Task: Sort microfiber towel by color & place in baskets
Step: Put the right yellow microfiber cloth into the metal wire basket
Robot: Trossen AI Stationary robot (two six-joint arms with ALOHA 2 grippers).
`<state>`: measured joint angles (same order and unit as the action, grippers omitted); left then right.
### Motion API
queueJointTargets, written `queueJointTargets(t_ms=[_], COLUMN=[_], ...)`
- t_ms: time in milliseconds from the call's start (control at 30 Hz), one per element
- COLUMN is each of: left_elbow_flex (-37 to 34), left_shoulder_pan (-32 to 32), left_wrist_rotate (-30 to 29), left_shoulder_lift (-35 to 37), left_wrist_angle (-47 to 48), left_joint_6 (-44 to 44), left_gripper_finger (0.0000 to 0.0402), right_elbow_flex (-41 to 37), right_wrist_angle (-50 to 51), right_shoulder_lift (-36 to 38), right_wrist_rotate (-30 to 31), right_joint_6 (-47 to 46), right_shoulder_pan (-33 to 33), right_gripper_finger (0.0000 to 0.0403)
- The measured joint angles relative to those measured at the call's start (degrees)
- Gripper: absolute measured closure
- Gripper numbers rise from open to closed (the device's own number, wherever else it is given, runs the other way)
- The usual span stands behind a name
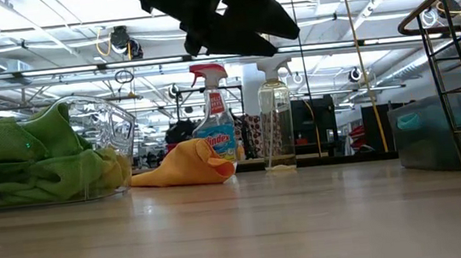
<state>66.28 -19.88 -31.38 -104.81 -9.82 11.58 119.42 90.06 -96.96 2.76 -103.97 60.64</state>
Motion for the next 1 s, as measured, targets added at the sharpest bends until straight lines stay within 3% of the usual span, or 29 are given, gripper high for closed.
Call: queueJointTargets(t_ms=[167,333,600,767,1000], left_elbow_flex=[0.0,0.0,0.0,0.0,0.0], left_shoulder_pan=[0.0,0.0,-0.6,-1.6,-1.6], left_wrist_rotate=[0.0,0.1,0.1,0.3,0.3], left_shoulder_lift=[0.0,0.0,0.0,0.0,0.0], left_wrist_angle=[0.1,0.1,0.2,1.6,5.6], left_joint_6=[0.0,0.0,0.2,0.1,3.1], left_gripper_finger=[0.0123,0.0123,0.0123,0.0123,0.0123], right_elbow_flex=[0.0,-1.8,-12.4,-18.6,-26.6], right_wrist_angle=[0.0,-0.1,-0.1,-0.8,-7.5], right_shoulder_lift=[-4.2,-7.4,-7.8,-7.8,-7.7], right_wrist_rotate=[0.8,5.9,6.1,2.9,5.3], right_joint_6=[2.1,4.5,5.2,-0.2,-10.9], right_shoulder_pan=[0.0,-2.2,-5.2,-4.6,-3.4], right_gripper_finger=[0.0402,0.0402,0.0402,0.0402,0.0402])
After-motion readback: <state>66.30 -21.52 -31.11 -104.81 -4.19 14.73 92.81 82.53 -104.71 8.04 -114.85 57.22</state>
